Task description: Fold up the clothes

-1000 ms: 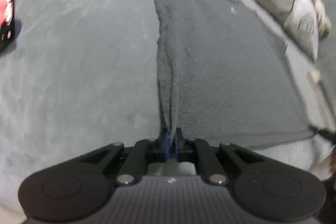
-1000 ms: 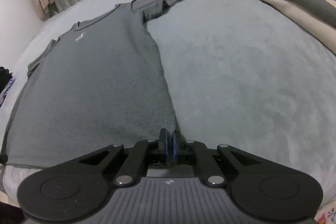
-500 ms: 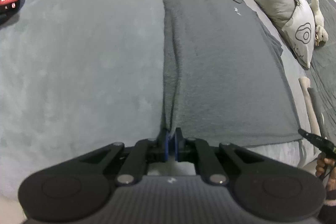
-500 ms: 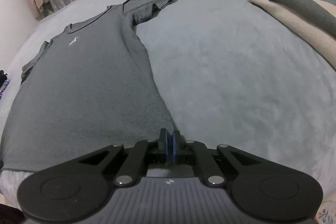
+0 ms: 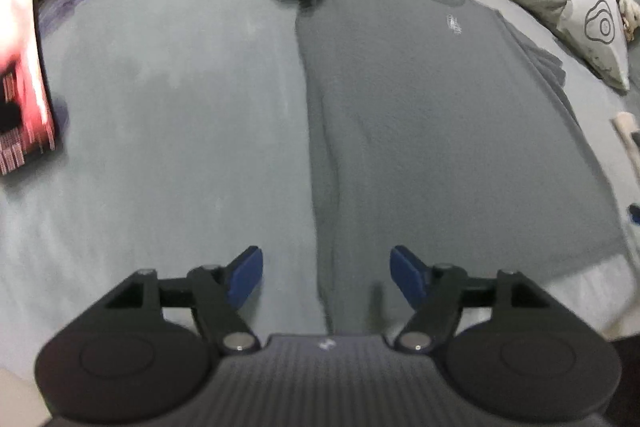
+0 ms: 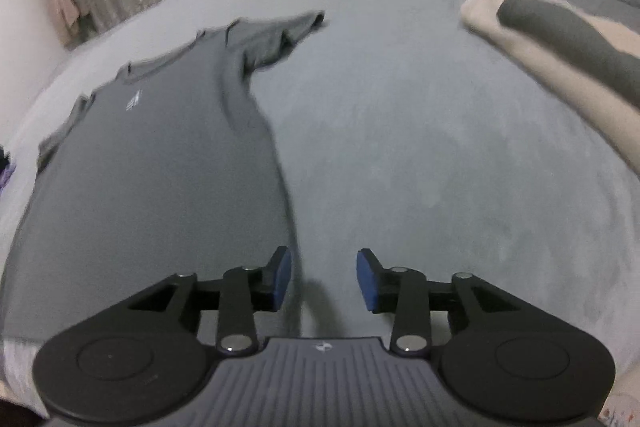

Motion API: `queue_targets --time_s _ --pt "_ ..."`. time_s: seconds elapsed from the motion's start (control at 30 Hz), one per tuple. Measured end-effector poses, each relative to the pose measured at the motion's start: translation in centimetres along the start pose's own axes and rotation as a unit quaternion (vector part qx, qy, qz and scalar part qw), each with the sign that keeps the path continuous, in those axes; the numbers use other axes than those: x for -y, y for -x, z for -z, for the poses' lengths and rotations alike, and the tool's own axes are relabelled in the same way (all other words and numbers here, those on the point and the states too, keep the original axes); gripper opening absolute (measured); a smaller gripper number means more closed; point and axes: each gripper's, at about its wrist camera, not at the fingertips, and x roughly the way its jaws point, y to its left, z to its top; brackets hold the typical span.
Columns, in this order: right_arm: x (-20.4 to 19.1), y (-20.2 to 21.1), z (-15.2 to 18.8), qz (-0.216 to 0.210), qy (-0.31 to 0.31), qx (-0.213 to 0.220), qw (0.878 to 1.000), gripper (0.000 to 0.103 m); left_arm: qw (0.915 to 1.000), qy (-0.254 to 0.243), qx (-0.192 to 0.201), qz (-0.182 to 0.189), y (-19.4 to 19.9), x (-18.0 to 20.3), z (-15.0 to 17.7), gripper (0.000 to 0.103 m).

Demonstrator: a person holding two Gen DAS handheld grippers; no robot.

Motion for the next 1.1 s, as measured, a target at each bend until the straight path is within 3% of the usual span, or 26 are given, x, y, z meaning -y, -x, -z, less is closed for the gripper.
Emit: queue_targets --time_s 0.13,0.27,0.5,0.7,0.83,0.87,0.9,0.93,1.03,1.1 --pt "0.3 -2.0 -3.3 -0.045 -0.056 0.000 0.997 0.040 0.9995 -0.004 0.032 0.007 -1.1 2.9 -3.0 0.077" --pt "-0.2 -5.3 -6.8 -0.080 -0.096 0.008 0.992 0.040 0.9979 0.005 0.041 0.050 -5.1 6.3 -6.1 0.077" --pt "0.1 -12.6 -10.9 -0.090 -0.152 0.015 0.984 0.041 0.9900 0.009 0.059 0.128 -10.9 10.6 -8.0 0.077" --pt "0.0 -17.1 -14.0 -0.122 -0.174 0.038 0.976 0.041 0.9865 0.010 0.098 0.131 -12.9 11.5 -8.4 0.079" --pt "-1.5 -19.3 -15.3 -0.136 -0.152 0.056 0.977 0.041 0.9853 -0.008 0.111 0.130 -13.3 12.0 -8.4 0.088" --pt "-1.8 -19.8 -15.5 -0.143 -0.151 0.056 0.977 0.035 0.9851 -0.017 0.113 0.129 -13.4 12.3 -8.4 0.088" --pt "-2.3 -19.9 -15.6 -0.127 -0.137 0.065 0.980 0.025 0.9851 -0.026 0.114 0.126 -13.5 12.6 -8.4 0.088" --pt "-2.7 -19.8 -15.8 -0.106 -0.120 0.076 0.984 0.004 0.9853 -0.035 0.115 0.122 -13.5 12.8 -8.4 0.088" --pt "-4.3 -19.5 -16.4 -0.033 -0.060 0.121 0.990 0.004 0.9854 -0.037 0.114 0.120 -13.3 12.9 -8.3 0.088" --pt "-4.9 -19.5 -16.6 -0.022 -0.044 0.128 0.991 0.004 0.9853 -0.033 0.113 0.123 -13.3 12.8 -8.4 0.088"
